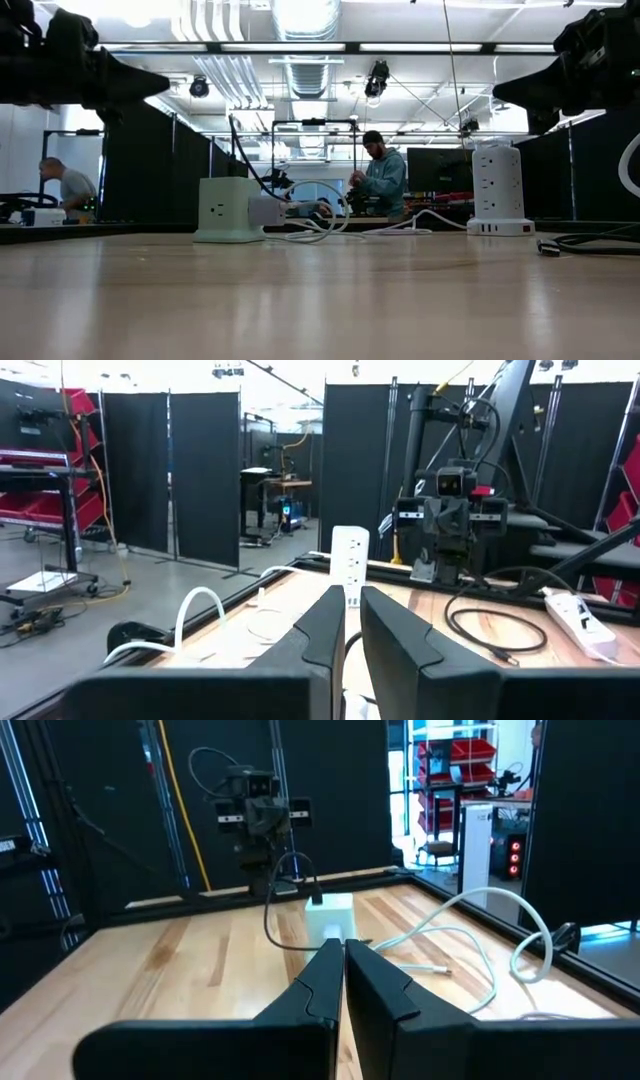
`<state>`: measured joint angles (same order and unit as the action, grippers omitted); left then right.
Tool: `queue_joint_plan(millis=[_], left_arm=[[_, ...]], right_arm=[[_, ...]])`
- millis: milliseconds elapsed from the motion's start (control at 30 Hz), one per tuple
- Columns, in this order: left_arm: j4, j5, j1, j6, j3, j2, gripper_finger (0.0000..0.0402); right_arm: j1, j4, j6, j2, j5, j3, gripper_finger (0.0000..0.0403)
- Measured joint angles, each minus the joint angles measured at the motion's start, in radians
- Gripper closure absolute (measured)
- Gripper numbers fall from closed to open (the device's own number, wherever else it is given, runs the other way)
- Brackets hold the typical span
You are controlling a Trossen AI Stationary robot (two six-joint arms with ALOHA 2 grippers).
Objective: Insert USB
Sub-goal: Return to Home Position
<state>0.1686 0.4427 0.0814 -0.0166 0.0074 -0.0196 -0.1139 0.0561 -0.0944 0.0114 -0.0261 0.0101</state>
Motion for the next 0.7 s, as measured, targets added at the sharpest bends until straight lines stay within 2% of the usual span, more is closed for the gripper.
queue_joint_plan(millis=[700], left_arm=[[0.001, -0.001, 0.0, 0.0, 0.0, -0.062, 0.0377]], right_arm=[[0.0, 0.001, 0.0, 0.004, 0.0, 0.0, 0.0403]])
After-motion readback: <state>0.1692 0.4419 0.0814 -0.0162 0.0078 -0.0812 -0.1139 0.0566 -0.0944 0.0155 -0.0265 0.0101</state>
